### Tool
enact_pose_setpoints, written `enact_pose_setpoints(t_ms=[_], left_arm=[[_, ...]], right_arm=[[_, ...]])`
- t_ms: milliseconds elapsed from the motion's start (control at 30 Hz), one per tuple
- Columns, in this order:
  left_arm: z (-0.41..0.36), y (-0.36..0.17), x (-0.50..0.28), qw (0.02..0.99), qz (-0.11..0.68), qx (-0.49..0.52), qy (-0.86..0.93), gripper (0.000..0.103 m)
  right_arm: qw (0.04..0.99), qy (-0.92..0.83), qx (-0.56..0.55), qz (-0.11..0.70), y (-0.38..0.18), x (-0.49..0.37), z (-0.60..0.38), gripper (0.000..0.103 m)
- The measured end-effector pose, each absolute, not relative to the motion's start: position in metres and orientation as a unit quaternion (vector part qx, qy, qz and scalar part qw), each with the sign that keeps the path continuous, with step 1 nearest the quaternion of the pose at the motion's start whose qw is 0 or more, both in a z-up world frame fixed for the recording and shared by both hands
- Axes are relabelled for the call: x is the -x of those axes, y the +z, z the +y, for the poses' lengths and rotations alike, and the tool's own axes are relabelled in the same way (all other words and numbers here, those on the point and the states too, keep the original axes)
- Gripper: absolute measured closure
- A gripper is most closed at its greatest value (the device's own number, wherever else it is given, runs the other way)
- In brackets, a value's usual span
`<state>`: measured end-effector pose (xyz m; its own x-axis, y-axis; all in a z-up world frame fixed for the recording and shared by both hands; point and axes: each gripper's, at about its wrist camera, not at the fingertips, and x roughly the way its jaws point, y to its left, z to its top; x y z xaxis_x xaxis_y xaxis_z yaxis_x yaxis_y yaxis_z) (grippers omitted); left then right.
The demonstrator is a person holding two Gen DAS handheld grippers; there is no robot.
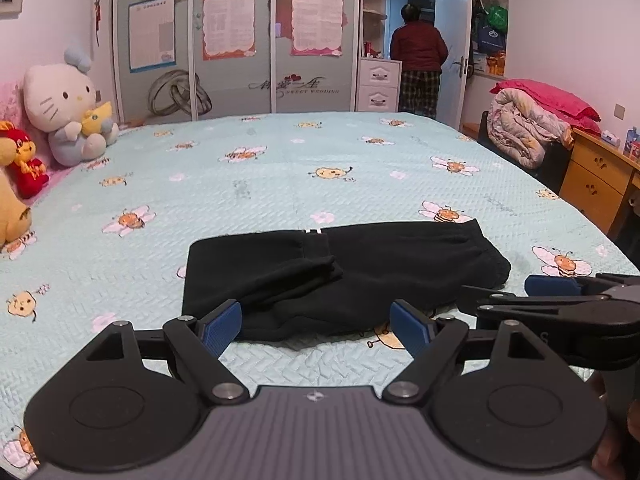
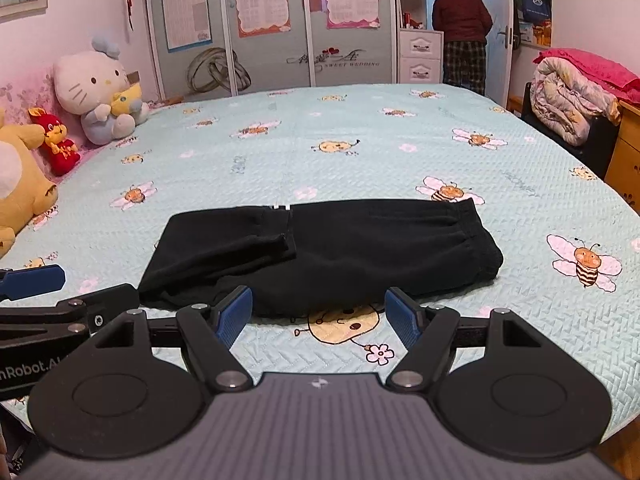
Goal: Fold clothes
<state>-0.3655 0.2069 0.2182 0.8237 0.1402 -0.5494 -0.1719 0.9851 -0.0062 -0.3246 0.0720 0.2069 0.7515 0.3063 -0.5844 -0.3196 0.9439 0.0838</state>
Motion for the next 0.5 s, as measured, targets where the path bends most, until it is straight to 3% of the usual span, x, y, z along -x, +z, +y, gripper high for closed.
enact_pose_setpoints(t_ms=[500], left_arm=[[0.205,0.225,0.371,0.959,0.272,0.019,0.072,0.015]], right_arm=[[0.943,0.165,0.005,0.29,0.216,0.332,0.068,0.028]])
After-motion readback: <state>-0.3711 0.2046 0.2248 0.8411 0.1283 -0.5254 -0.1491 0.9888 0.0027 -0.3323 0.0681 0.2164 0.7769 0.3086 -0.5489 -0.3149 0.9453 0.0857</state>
